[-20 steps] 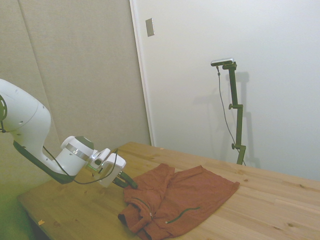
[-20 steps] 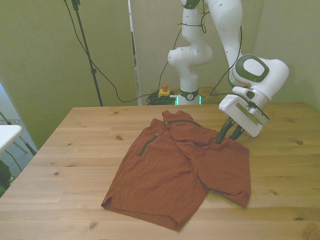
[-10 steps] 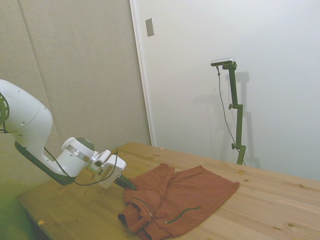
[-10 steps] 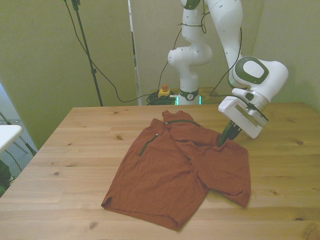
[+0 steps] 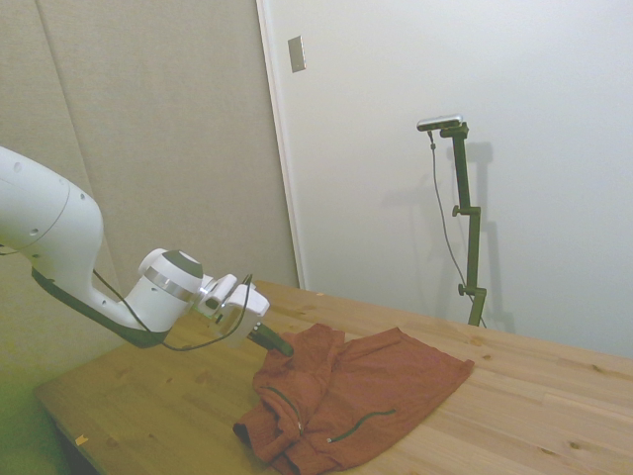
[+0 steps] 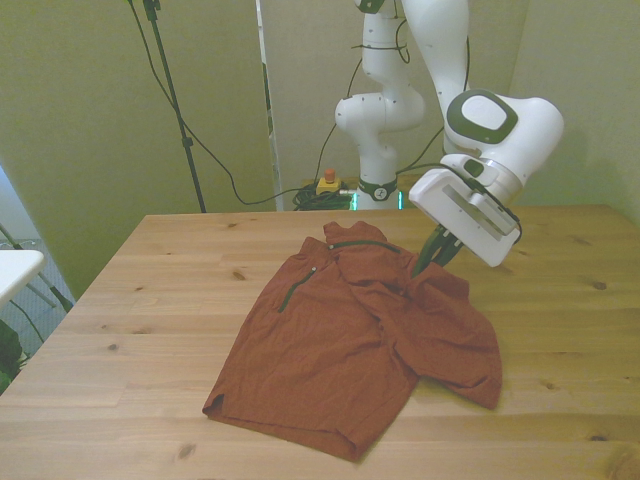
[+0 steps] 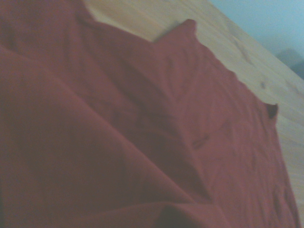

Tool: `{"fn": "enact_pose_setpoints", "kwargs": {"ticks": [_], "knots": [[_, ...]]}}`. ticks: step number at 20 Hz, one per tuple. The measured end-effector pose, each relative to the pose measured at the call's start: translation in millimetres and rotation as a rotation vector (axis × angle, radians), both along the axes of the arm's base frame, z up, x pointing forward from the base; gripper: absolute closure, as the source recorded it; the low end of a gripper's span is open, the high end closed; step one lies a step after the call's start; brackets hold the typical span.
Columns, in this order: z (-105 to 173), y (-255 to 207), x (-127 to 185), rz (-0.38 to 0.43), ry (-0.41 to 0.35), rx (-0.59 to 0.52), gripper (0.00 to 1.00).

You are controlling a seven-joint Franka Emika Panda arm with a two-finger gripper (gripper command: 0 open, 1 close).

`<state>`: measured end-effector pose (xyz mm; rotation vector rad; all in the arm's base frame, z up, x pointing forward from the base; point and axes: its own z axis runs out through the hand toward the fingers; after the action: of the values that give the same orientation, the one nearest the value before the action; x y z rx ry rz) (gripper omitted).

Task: Fold the shorts

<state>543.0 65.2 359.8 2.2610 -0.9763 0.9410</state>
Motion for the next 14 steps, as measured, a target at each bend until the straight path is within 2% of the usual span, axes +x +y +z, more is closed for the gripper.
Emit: {"fn": "enact_pose_setpoints", "kwargs": {"ticks": [8,11,14], "knots": [[54.2,-97.7,23.6,-0.107,-0.083,0.024,1.00],[61.1,-134.2,27.2,-0.145,-0.092,0.054,1.00],[54.4,-160.4,31.3,-0.166,-0.083,0.120,1.00]]}}
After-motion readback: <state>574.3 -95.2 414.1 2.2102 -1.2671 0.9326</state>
